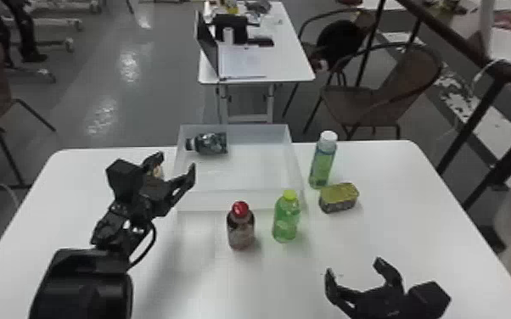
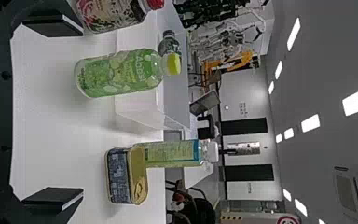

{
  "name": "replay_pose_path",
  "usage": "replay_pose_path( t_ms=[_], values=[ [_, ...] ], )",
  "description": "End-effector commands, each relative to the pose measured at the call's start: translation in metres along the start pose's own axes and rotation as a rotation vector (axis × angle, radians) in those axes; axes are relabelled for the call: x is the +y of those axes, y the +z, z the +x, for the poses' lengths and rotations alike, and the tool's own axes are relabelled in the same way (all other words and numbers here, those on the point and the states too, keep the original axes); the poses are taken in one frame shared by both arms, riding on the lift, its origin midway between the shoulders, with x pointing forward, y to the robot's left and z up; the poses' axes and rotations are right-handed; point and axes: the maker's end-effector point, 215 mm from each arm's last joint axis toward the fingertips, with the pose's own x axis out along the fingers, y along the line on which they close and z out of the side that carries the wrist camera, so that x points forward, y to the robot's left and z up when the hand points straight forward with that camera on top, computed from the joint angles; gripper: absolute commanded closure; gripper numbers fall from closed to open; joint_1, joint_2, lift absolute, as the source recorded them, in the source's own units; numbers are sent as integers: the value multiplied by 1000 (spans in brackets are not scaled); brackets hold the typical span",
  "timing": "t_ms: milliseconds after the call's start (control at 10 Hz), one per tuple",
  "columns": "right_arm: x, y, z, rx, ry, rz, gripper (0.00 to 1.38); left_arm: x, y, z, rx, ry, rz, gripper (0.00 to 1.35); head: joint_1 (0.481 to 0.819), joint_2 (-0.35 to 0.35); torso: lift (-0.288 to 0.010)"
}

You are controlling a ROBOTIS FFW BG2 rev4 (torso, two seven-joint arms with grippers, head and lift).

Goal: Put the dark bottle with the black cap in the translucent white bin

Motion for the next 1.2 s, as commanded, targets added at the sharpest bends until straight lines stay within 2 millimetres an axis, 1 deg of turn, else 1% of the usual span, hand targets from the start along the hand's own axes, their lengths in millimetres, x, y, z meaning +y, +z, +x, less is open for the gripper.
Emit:
replay_pose_path(
  t_ms=[0, 300, 400, 500, 600, 800, 900, 1000, 1100],
  values=[
    [0, 2, 0, -3, -1, 0, 88, 18, 1, -32, -19, 56, -12, 464, 695, 2, -31],
    [-1, 6, -1, -9, -2, -5, 88, 37, -7, -106, -65, 227, -77, 464, 695, 66, -31],
    [-1, 5, -3, -8, -5, -5, 88, 40, -14, -128, -54, 274, -87, 463, 695, 83, -31],
    [-4, 6, -4, -10, -10, -5, 88, 43, -16, -146, -66, 311, -95, 464, 695, 93, -31],
    [-4, 6, -4, -10, -10, -5, 88, 40, -25, -162, -58, 337, -126, 463, 695, 107, -31],
    [-4, 7, -5, -11, -13, -6, 88, 29, -42, -198, -31, 365, -141, 463, 695, 119, -31],
    [-4, 8, -5, -13, -13, -6, 88, 28, -50, -218, -20, 385, -140, 464, 695, 125, -31],
    [-5, 8, -6, -13, -16, -5, 88, 26, -60, -235, 4, 403, -139, 463, 695, 129, -31],
    [-5, 7, -8, -11, -22, -1, 88, 23, -67, -247, 23, 409, -141, 463, 695, 141, -31]
  ],
)
